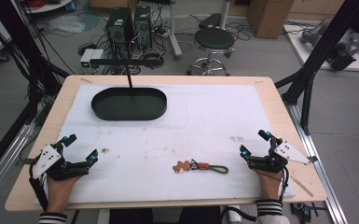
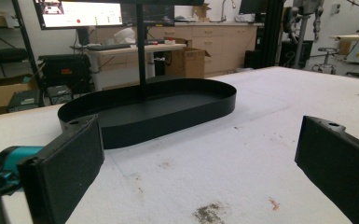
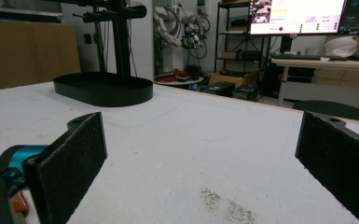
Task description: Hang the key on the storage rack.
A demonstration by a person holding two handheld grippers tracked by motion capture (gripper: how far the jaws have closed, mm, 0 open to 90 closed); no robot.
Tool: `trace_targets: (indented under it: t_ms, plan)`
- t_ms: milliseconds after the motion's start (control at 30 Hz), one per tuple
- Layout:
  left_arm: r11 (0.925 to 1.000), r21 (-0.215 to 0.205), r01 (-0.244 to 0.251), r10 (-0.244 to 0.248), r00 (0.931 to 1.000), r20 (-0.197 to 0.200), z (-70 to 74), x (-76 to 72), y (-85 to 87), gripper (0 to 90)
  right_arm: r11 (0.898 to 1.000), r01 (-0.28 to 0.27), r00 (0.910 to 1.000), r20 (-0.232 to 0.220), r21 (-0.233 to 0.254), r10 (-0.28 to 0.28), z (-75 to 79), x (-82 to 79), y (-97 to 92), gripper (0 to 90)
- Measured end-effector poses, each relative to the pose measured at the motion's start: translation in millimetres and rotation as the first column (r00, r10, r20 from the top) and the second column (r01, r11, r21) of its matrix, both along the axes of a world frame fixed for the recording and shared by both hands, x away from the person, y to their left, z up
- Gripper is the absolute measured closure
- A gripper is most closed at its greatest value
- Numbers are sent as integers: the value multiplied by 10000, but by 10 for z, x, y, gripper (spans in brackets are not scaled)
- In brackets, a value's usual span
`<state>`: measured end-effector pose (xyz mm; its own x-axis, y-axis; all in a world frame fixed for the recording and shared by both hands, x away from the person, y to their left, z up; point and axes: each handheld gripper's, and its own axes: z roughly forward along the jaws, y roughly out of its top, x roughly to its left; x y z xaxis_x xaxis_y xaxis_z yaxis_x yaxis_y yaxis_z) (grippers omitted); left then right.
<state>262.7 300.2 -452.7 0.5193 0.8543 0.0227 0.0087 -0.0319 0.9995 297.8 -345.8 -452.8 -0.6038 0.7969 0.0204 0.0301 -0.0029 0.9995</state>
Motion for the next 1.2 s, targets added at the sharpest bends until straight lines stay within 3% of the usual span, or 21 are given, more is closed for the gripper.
trace_targets:
  t_ms: [600, 767, 867, 1067, 1200]
  plan:
    - [10000, -65, 63, -63, 10000, -41, 0, 5, 5, 17, 9999, 13, 9999, -108, 111, -12, 6, 6, -14, 9]
    - [9999, -98, 52, -52, 10000, -61, 1, 7, 11, 17, 9997, -146, 9996, -229, 172, 150, 55, 12, -44, 9]
    - [9999, -114, 62, -63, 10000, -63, 1, 9, 12, 17, 9984, -570, 9981, -226, -30, 569, 151, -5, -34, 9]
    - [9999, -49, 89, -90, 9999, -65, 1, 8, 9, 17, 9782, -1756, 9841, -483, -1106, 1712, 454, 3, 8, 9]
    - [9999, -69, 79, -80, 10000, -58, 1, 9, 8, 17, 9487, -2604, 9645, -927, -1791, 2473, 617, 30, 73, 9]
